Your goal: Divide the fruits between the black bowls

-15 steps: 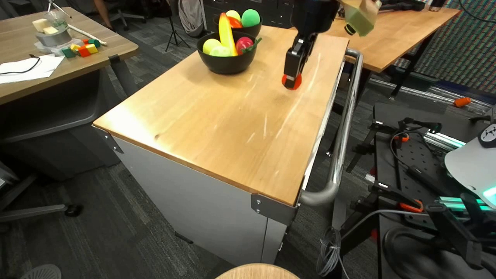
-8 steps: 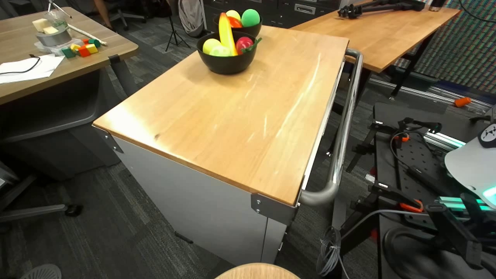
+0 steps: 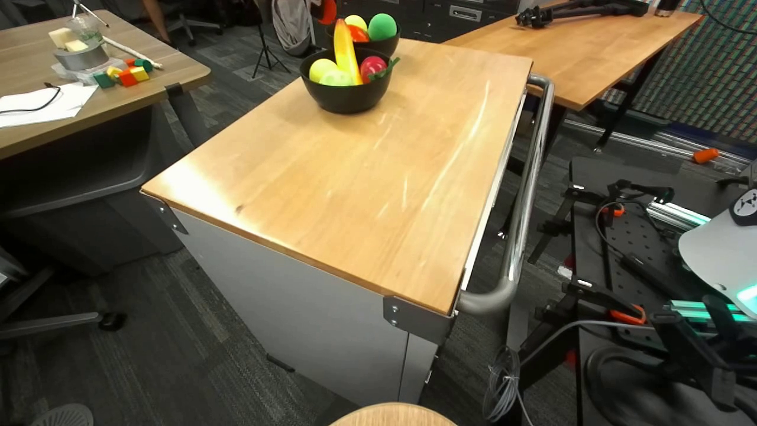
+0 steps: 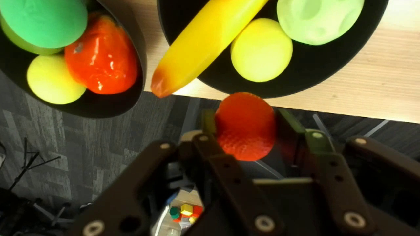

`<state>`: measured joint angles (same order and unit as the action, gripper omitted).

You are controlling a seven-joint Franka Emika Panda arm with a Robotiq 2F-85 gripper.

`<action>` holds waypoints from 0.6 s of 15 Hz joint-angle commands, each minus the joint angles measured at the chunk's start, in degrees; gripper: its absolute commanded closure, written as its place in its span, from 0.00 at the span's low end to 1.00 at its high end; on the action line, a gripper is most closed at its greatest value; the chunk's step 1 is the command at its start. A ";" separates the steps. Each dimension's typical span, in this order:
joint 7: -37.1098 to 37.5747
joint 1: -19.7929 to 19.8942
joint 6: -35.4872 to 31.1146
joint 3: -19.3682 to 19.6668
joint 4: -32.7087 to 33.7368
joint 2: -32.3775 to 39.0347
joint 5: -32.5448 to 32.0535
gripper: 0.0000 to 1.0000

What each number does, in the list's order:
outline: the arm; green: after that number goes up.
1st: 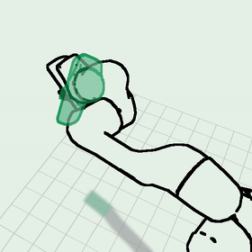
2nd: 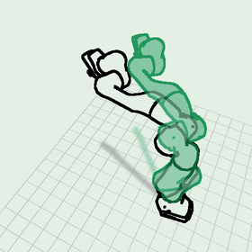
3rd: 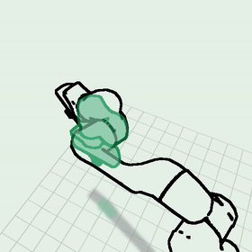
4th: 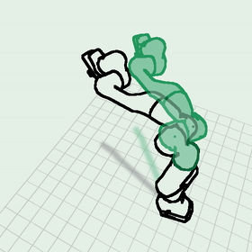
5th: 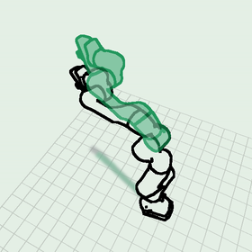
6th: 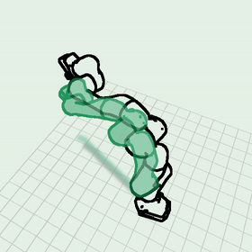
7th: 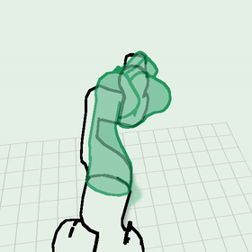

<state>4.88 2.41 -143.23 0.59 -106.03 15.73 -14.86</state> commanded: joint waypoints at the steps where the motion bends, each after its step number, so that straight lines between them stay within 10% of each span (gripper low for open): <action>1: -5.14 0.14 7.32 -0.45 9.64 5.32 6.93 0.77; 9: -9.00 0.45 19.25 0.01 7.20 0.63 9.40 0.77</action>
<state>-0.88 2.40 -127.11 0.50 -97.39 18.95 -7.26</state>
